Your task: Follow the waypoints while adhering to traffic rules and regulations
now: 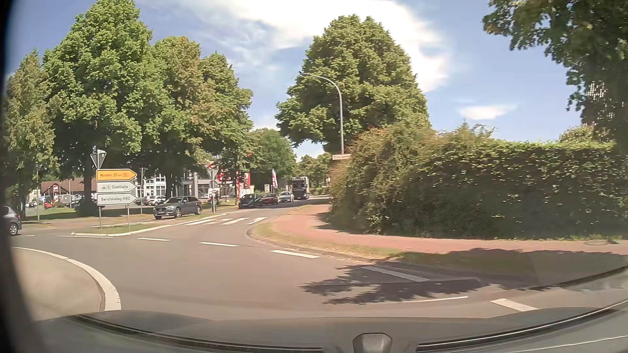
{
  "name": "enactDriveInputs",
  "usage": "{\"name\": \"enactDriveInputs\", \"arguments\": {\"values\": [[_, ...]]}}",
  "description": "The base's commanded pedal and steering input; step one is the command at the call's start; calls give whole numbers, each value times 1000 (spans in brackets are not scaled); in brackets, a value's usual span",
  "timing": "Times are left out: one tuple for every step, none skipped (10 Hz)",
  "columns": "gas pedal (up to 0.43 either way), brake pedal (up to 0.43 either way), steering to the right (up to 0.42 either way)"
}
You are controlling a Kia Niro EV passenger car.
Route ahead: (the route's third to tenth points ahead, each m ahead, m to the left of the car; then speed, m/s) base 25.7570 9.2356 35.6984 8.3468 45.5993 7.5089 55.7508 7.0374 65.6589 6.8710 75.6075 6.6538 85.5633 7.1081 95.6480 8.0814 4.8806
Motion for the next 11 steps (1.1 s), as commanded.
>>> {"name": "enactDriveInputs", "arguments": {"values": [[118, 6, -375], [118, 6, -372], [118, 6, -365], [118, 6, -343], [130, 6, -323], [130, 0, -299], [138, 6, -282], [138, 6, -256], [138, 6, -225], [150, 6, -200], [157, 6, -167]]}}
